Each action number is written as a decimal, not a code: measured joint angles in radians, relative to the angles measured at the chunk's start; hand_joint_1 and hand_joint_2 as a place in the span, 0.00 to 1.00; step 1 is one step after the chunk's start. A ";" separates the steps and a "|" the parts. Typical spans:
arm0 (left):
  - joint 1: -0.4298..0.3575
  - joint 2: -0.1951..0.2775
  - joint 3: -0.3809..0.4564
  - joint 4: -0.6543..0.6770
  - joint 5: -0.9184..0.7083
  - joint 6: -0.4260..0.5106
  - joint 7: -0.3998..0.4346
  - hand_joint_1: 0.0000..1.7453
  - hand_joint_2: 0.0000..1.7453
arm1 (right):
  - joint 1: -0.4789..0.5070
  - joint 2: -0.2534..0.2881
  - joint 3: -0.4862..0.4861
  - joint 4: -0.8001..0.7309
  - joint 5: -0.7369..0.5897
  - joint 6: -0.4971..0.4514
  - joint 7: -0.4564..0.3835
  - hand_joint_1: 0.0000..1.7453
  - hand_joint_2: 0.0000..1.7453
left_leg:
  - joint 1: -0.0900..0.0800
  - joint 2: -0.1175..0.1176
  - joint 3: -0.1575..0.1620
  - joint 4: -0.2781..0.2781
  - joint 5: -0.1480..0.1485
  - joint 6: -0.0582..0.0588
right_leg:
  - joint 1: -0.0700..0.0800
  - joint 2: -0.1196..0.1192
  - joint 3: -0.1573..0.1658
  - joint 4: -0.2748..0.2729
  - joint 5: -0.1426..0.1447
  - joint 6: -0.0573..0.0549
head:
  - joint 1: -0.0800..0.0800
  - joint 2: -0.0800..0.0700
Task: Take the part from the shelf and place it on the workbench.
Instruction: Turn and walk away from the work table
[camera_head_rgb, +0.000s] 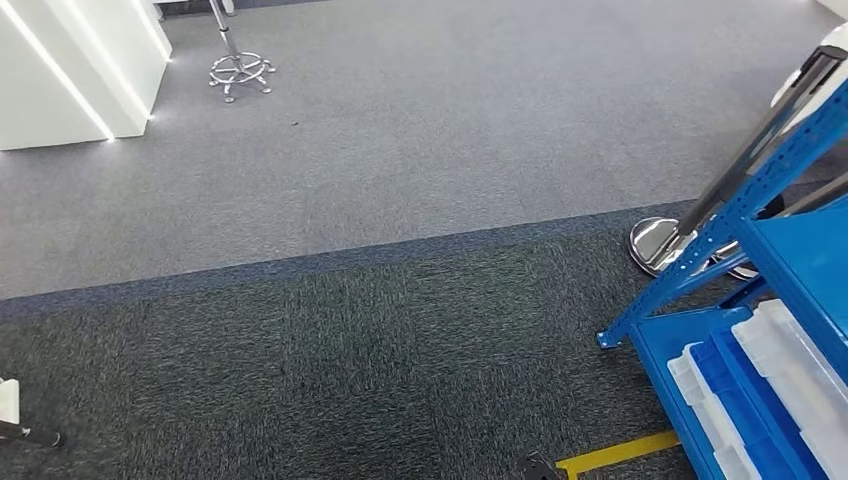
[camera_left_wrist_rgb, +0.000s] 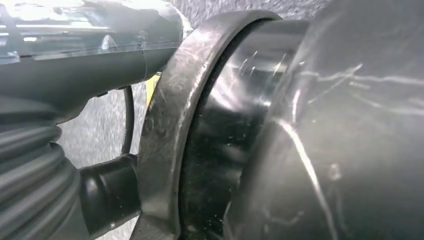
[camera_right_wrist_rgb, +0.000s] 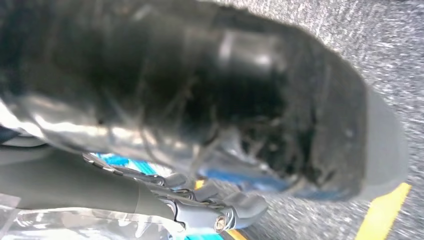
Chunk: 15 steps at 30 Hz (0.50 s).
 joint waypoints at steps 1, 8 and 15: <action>0.000 0.000 0.001 0.000 0.001 0.001 0.000 0.00 1.00 | 0.001 0.000 0.000 0.000 0.000 0.000 0.000 0.00 0.00 | 0.001 -0.005 0.020 -0.054 0.041 0.002 | 0.000 0.016 0.000 0.004 -0.002 0.002 | 0.000 0.000; -0.001 -0.007 0.019 0.000 0.012 0.006 0.002 0.00 1.00 | 0.006 -0.002 0.000 0.000 0.003 0.001 0.000 0.00 0.00 | 0.005 -0.058 0.094 -0.244 0.120 0.025 | -0.004 0.078 -0.020 0.020 -0.004 0.043 | 0.001 0.000; 0.010 -0.008 0.044 0.000 0.034 0.024 0.012 0.00 1.00 | 0.012 -0.002 0.000 0.000 0.006 0.002 -0.001 0.00 0.00 | 0.003 0.031 0.105 -0.260 0.121 0.044 | -0.010 -0.047 -0.152 0.286 -0.115 0.073 | 0.010 0.000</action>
